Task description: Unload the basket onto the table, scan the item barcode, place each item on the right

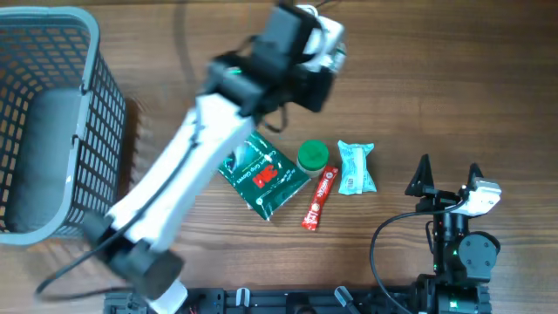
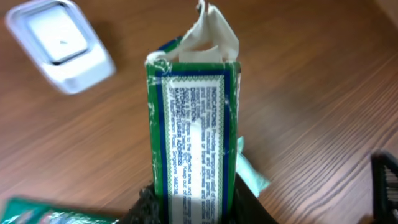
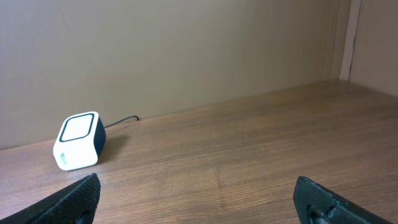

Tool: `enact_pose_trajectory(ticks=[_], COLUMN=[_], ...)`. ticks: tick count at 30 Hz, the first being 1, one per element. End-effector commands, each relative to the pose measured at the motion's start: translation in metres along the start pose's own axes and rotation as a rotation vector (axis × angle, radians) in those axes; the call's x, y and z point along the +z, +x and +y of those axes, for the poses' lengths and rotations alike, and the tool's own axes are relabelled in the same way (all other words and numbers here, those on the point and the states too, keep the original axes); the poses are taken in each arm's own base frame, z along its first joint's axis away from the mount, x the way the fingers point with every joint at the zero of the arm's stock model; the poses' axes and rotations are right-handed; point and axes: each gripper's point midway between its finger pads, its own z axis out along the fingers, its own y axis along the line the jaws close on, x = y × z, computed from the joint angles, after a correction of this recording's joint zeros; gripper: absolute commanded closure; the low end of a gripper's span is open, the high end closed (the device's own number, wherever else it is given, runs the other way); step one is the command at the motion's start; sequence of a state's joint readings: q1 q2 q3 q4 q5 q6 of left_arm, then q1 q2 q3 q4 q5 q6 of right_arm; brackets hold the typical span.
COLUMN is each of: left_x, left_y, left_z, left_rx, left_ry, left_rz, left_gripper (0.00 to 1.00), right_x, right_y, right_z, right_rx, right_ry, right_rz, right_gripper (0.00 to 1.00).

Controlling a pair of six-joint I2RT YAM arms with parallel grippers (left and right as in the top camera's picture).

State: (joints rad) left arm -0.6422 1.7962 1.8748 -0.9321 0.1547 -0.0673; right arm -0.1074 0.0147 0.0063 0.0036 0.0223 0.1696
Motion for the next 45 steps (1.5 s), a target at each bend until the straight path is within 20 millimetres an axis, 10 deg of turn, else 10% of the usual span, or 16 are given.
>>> enact_pose_trajectory(ticks=[1,4,13,18,23,29,36,42,45], left_x=[0.065,0.112,0.201,0.221,0.198,0.101,-0.097,-0.29,-0.351], left_y=[0.011,0.017,0.097,0.122,0.088,0.004,-0.092,-0.109,-0.102], left_z=[-0.035,-0.082,-0.138,-0.133,-0.095,-0.041,0.007,0.027,0.028], left_rx=[-0.055,-0.086,-0.419,-0.442,-0.388,-0.293,-0.142,-0.022,0.033], left_ry=[0.081,0.244,0.227,0.143,0.018,-0.045,-0.22,-0.495,-0.565], left_rz=[0.056,0.071,0.297,0.33,0.209,-0.022,-0.503,-0.895,-1.002], left_gripper=[0.78,0.77,0.74,0.71,0.59,0.49,0.36,0.36,0.35], right_x=[0.0,0.0,0.0,0.0,0.0,0.0,0.0,0.0,0.0], right_y=[-0.001,-0.001,-0.001,-0.001,-0.001,-0.001,-0.001,-0.001,-0.001], right_z=[0.003,0.003,0.002,0.003,0.003,0.002,0.003,0.002,0.002], right_rx=[-0.012,-0.012,-0.012,-0.012,-0.012,-0.012,-0.012,-0.012,-0.012], right_ry=[-0.015,-0.015,-0.014,-0.015,-0.015,-0.014,-0.015,-0.014,-0.014], right_rz=[-0.007,-0.007,-0.007,-0.007,-0.007,-0.007,-0.007,-0.007,-0.007], right_gripper=[0.0,0.0,0.0,0.0,0.0,0.0,0.0,0.0,0.0])
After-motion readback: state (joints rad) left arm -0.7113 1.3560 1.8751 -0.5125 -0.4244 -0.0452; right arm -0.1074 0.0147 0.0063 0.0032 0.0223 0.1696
